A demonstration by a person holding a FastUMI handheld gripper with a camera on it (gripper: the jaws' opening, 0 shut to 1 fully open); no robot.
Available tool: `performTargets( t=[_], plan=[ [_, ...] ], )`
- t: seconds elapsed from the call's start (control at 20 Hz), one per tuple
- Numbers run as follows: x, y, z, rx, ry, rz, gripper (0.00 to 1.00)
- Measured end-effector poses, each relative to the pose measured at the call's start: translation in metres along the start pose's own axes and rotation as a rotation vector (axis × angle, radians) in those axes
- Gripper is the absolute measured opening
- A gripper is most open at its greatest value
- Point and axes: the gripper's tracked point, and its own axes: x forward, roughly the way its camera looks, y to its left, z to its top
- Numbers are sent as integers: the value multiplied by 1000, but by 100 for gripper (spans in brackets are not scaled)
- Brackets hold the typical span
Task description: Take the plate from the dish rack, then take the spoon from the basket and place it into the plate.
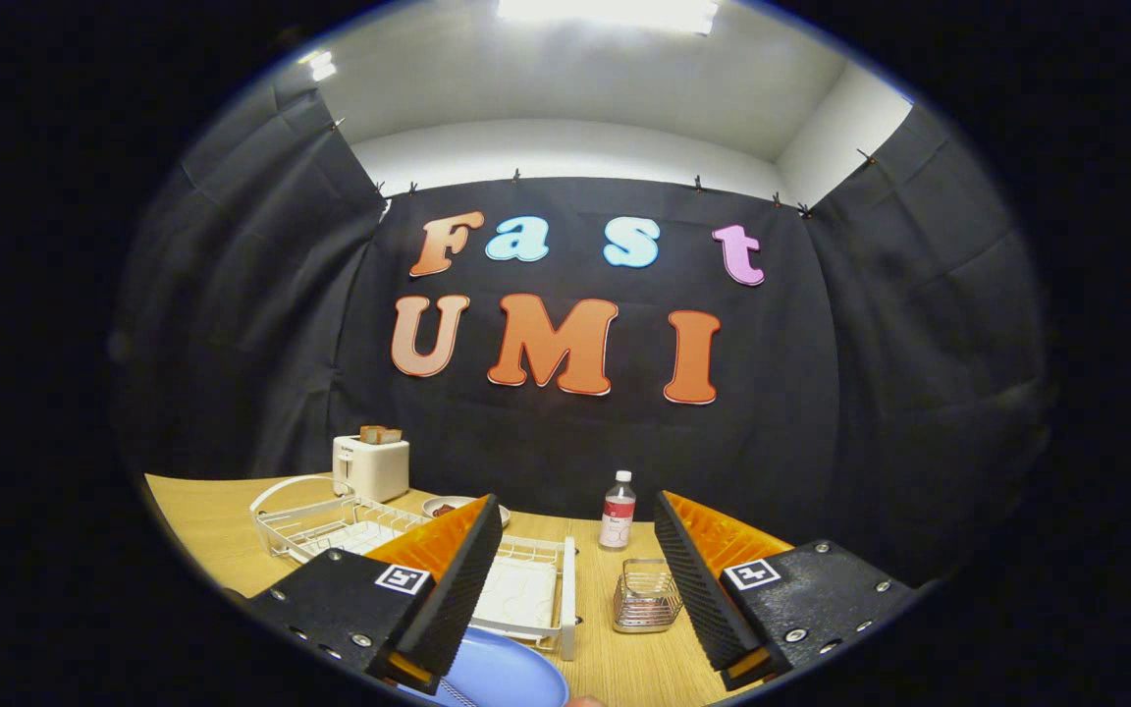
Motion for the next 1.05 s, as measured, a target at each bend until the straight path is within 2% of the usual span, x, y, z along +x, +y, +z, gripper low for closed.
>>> performTargets(
  t=[0.55, 1.05],
  plan=[
    [9, 6, 42, 14, -81, 16, 93],
    [19, 3, 44, 2, -76, 14, 93]
  ],
)
